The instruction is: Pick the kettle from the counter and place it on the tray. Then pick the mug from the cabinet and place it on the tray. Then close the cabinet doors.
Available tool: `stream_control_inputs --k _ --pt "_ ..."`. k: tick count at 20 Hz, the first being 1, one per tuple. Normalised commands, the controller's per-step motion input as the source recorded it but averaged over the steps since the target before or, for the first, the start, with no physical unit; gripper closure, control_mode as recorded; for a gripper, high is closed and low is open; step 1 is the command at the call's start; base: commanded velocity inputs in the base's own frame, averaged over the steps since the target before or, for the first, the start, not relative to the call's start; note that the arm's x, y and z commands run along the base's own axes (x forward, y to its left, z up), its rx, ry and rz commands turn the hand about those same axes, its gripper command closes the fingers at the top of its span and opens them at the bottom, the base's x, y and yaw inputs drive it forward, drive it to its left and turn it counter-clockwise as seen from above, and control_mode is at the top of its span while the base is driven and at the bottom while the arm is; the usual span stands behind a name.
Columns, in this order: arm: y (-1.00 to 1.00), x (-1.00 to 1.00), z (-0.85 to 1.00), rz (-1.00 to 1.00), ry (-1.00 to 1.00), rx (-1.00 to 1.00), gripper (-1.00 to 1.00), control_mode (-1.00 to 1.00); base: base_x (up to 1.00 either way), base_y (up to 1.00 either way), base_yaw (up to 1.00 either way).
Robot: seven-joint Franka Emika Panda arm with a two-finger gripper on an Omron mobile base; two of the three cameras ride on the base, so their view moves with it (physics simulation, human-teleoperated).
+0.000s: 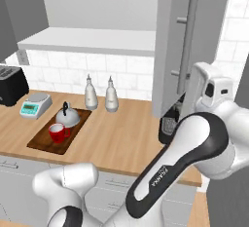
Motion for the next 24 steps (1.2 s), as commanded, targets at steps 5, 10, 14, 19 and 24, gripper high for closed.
stream_control_inputs --k 5,10,14,19,24 --pt "0.74 0.00 0.19 0.00 0.00 -0.34 -1.00 -1.00 0.00 0.00 0.00" --pt "0.66 0.00 0.14 0.00 0.01 -0.30 -1.00 -1.00 0.00 0.00 0.00" --pt "0.60 0.17 0.07 -0.01 0.03 -0.22 -1.00 -1.00 0.00 0.00 0.00" --pt "0.41 0.46 0.00 0.00 0.00 -0.07 -1.00 -1.00 0.00 0.00 0.00" --pt "0.27 0.57 0.00 0.00 -0.01 0.00 -1.00 -1.00 0.00 0.00 0.00"
